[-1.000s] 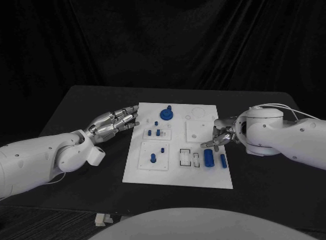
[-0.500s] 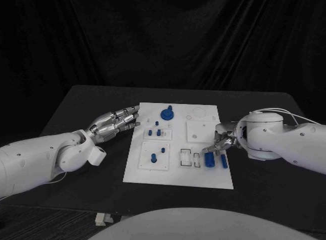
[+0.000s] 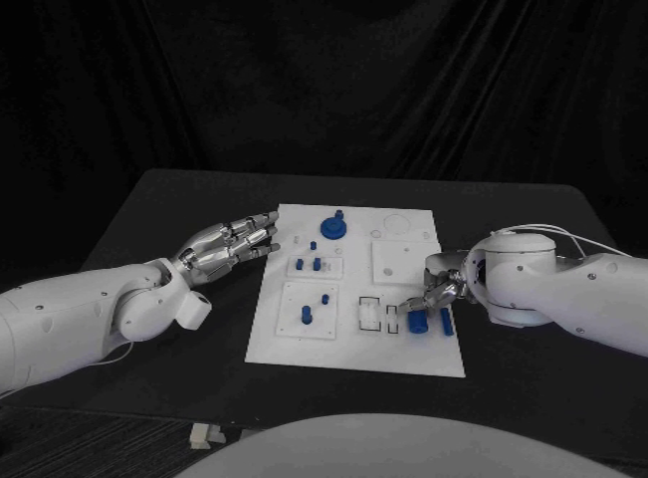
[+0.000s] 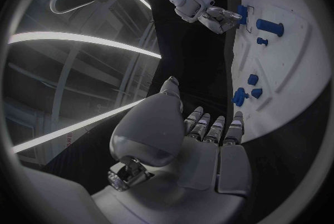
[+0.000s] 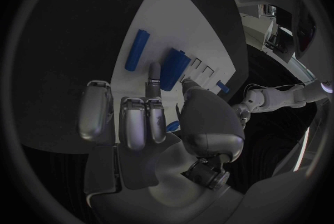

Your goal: Assemble the parts on the task board

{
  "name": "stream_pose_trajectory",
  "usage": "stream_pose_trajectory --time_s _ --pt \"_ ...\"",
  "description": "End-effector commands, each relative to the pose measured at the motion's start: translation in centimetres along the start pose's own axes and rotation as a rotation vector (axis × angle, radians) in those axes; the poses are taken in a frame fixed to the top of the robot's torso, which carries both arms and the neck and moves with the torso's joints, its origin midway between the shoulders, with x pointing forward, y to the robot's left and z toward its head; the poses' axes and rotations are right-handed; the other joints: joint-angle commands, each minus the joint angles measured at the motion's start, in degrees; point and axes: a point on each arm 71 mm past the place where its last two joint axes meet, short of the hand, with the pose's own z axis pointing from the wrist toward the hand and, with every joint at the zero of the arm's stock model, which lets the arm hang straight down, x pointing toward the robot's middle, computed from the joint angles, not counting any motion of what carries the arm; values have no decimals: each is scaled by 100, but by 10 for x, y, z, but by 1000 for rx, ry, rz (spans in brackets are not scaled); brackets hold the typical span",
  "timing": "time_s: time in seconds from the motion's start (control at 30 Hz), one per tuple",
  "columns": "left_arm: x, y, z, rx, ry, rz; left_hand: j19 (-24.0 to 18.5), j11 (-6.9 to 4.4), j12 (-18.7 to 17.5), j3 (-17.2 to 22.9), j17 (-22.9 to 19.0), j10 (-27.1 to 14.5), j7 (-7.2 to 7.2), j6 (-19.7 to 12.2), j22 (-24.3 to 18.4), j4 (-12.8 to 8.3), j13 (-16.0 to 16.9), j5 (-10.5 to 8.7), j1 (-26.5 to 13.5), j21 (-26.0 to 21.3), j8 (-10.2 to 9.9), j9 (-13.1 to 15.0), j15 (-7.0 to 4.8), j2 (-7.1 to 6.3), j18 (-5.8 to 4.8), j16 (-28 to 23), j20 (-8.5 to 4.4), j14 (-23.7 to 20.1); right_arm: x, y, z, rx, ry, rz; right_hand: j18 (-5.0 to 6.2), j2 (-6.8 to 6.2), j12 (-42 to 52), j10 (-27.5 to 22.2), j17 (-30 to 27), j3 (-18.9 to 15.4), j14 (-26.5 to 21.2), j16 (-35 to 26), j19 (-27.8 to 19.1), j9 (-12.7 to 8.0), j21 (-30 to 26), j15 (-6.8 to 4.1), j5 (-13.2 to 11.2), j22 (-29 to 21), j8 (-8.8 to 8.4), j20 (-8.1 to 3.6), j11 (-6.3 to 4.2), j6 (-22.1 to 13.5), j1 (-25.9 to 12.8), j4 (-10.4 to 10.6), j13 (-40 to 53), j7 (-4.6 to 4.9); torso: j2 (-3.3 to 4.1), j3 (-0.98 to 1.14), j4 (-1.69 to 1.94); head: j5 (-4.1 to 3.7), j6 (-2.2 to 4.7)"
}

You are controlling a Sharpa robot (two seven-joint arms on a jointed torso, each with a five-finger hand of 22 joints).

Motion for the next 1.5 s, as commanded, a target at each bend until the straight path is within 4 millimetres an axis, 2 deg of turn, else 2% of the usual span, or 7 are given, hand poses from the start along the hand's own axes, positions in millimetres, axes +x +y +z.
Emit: stream_pose_trajectory --time_s 0.03,0.27,0.33,0.57,0.8,1.2,1.5 --pt "2 0 1 12 9 -15 -6 42 31 8 -1 -8 38 -12 3 -37 7 33 29 -13 40 4 -13 11 67 27 2 15 1 -1 2 22 -6 -6 -1 -14 20 601 1336 7 565 -48 13 19 -37 28 27 978 -44 33 50 -18 131 -57 1509 9 1 -1 3 -2 1" --pt "2 0 1 10 11 -17 -5 52 37 8 -1 2 38 -14 3 -39 10 32 30 -13 40 4 -16 11 68 26 3 15 4 1 4 21 1 -13 10 -85 20 601 1291 51 555 -79 -4 132 -108 43 520 961 -119 45 69 -113 523 -201 1509 32 0 -1 3 -3 1" --pt "2 1 1 9 12 -17 -4 57 42 8 -1 8 39 -16 5 -40 12 33 30 -12 39 3 -18 11 69 27 3 15 5 1 4 20 5 -16 16 -96 20 601 1266 108 549 -95 -14 221 -147 46 1027 952 -127 47 77 -193 755 -350 1509 38 0 0 0 1 1" --pt "2 1 1 7 14 -19 -4 64 46 8 -1 14 39 -17 4 -41 14 33 30 -12 39 3 -20 13 70 26 3 14 7 2 3 18 21 -28 23 -122 20 601 1230 288 540 -122 -23 540 -211 90 2242 939 -140 81 137 -598 1116 -721 1509 110 3 -2 3 -1 1" --pt "3 2 1 5 14 -20 0 78 55 7 -1 27 38 -20 13 -41 18 34 28 -10 39 3 -23 15 72 27 3 15 8 4 1 6 18 -16 25 -97 20 601 1223 460 539 -129 -18 838 -229 119 2693 940 -30 110 164 -844 1153 -925 1509 138 4 0 2 15 1" --pt "2 3 -1 4 10 -20 4 94 68 7 0 43 35 -24 19 -40 22 35 25 -8 38 2 -28 18 74 28 3 15 -10 9 -16 -63 26 284 1 -45 20 601 1373 1019 575 -32 40 1344 -91 68 3925 982 317 68 100 -953 851 -1045 1509 70 2 -1 -1 34 1" --pt "2 3 -1 7 11 -21 5 98 71 6 0 47 34 -26 22 -40 23 35 24 -7 37 2 -29 18 75 29 3 16 -18 22 -18 -104 82 445 3 -82 20 601 1354 1181 571 -45 34 1434 -100 66 4069 977 377 63 102 -1004 693 -1069 1509 76 3 -2 2 24 1"
